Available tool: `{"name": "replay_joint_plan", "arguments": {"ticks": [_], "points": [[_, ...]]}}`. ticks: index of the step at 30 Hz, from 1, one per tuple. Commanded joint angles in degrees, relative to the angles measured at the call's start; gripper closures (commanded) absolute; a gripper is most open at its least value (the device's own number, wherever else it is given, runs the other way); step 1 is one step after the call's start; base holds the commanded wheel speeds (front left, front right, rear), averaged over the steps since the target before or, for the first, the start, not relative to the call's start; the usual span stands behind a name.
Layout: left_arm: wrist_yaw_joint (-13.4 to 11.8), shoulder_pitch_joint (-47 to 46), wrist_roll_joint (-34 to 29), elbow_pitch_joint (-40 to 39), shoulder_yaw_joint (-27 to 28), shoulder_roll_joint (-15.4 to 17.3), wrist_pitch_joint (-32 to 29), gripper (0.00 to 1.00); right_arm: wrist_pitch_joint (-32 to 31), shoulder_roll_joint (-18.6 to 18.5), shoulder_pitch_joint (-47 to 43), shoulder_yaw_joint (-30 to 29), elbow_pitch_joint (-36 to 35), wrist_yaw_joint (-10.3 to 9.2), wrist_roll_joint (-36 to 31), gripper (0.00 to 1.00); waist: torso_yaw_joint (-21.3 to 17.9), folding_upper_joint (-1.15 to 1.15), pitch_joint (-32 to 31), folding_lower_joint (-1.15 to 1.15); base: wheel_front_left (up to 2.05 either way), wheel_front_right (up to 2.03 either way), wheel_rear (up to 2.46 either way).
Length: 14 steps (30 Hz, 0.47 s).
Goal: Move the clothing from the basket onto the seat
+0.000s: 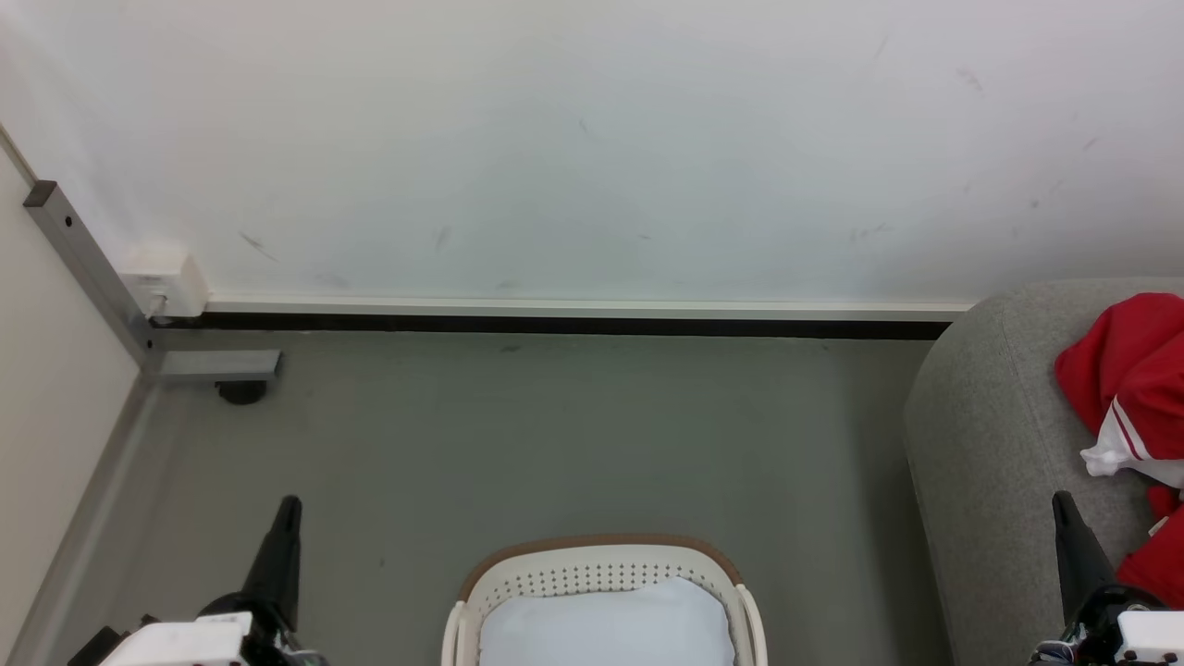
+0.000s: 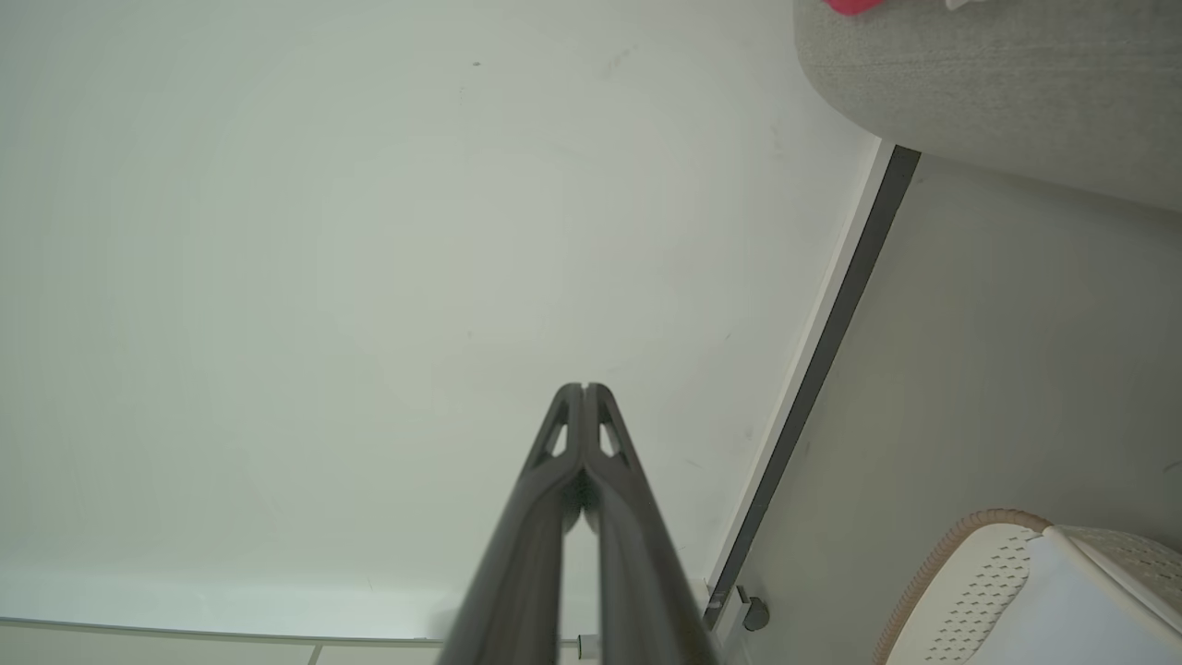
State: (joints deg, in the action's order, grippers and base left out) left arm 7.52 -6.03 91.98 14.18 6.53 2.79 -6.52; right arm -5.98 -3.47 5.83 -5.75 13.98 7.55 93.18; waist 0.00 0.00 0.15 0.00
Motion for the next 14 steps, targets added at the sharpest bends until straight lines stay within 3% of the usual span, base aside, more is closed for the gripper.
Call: {"name": "replay_joint_plan", "arguments": {"ticks": [1,14], "points": [[-0.06,-0.51,0.76,-0.16,0.18,0.12,-0.25,1.00,-0.07,0.01,0.75,-0.16,0.15,-0.12,-0.28,1.00,0.00,0.00,0.00,0.00,0.00,0.00,0.00],[-0.06,-0.51,0.76,-0.16,0.17,0.12,-0.25,1.00,-0.22,0.09,0.76,-0.28,0.16,-0.12,-0.40,1.00,0.00,0.00,0.00,0.00,0.00,0.00,0.00]]}}
